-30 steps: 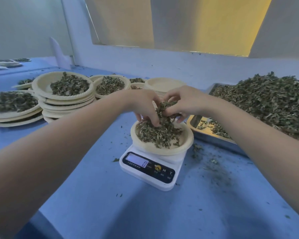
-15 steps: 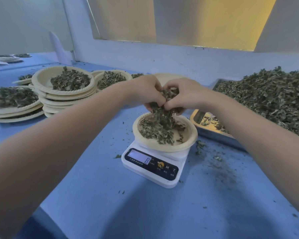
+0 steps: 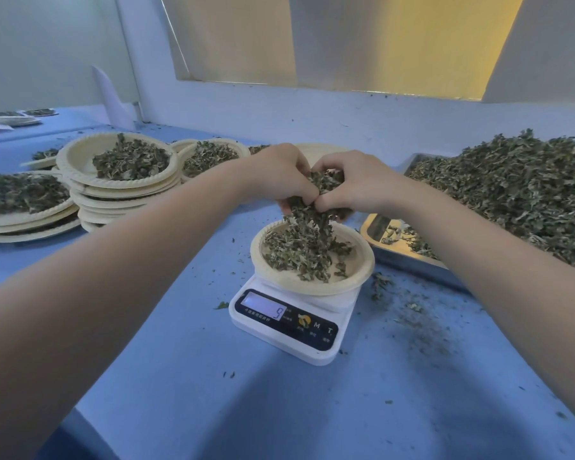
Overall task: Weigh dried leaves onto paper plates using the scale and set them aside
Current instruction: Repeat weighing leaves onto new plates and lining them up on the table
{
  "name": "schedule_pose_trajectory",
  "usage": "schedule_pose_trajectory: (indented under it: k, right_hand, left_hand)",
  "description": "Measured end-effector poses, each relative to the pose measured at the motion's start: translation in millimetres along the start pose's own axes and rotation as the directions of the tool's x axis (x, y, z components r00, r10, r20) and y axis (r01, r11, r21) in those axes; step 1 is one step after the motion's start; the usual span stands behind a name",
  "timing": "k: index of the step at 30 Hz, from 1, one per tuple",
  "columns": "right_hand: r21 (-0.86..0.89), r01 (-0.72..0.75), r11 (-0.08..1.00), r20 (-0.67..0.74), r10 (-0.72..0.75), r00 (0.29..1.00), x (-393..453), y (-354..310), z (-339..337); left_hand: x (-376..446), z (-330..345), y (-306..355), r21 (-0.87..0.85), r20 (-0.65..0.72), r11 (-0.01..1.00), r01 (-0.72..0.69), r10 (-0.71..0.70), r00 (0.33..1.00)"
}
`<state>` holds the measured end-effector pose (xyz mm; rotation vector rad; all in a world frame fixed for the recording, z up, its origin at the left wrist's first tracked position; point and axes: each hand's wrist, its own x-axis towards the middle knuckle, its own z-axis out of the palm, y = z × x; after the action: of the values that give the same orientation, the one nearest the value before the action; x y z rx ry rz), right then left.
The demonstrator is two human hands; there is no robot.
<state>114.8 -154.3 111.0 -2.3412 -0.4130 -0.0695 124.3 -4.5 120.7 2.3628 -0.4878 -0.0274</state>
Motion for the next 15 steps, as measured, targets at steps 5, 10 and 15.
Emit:
schedule_pose_trajectory:
  k: [5, 10, 15]
  right_hand:
    - [-0.064, 0.015, 0.998, -0.026, -0.016, 1.0, -5, 6, -11]
    - [-0.212, 0.015, 0.977, -0.11, -0.039, 0.993, -12, 18, -44]
    - [-0.295, -0.074, 0.953, -0.204, 0.013, 0.979, -25, 47, -90]
  left_hand:
    - [10, 6, 8, 0.014, 0.02, 1.0, 0.014, -0.015, 1.0]
    - [30, 15, 39, 0.0, 0.035, 0.999, -0.052, 0.052, 0.998]
    - [56, 48, 77, -0.081, 0.02, 0.987, -0.136, 0.138, 0.99]
